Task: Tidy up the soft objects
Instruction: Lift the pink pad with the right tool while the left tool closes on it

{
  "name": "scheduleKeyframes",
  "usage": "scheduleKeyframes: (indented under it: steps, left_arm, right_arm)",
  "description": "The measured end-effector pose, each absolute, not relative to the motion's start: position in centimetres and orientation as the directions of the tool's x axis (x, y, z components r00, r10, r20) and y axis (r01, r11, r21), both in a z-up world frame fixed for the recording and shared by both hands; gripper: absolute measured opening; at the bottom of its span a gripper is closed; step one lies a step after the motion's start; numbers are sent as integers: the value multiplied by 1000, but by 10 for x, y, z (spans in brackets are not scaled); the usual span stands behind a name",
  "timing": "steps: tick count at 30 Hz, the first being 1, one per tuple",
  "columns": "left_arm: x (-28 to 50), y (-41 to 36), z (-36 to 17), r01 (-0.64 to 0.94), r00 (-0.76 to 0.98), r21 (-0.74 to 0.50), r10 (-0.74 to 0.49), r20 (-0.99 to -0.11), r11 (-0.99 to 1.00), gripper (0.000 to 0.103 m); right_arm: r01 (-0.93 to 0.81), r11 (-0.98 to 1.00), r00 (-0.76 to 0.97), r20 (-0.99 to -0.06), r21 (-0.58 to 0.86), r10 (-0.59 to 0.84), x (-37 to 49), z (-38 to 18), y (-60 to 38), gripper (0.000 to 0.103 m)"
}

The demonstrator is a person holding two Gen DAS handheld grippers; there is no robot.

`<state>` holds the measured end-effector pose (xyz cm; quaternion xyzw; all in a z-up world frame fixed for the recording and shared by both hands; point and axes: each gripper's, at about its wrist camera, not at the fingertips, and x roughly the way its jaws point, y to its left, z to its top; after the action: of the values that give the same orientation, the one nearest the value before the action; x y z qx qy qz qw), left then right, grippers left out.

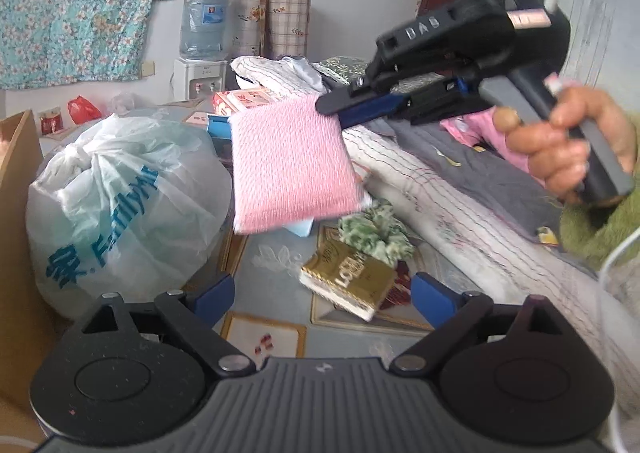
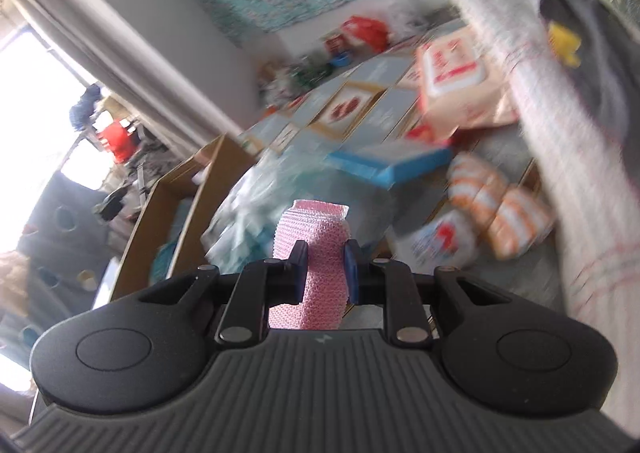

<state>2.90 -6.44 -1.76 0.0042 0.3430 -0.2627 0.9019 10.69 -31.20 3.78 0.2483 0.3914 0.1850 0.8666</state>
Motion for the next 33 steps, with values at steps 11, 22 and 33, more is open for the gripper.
scheduleKeyframes:
  steps: [11, 22, 33]
  left_arm:
    - [20, -45, -37, 364, 630, -106, -329, -704, 925, 99]
    - [58, -53, -69, 296, 563, -97, -256, -786, 950, 99]
    - [58, -43, -73, 256, 562, -142, -267, -783, 956, 87]
  right_arm:
    - [-151, 759, 411, -657, 634, 631, 101, -38, -254, 18]
    - [-136, 733, 389, -644, 666, 658, 106, -52, -251, 18]
    - [-129, 715, 399, -624, 688, 672, 102, -53, -256, 18]
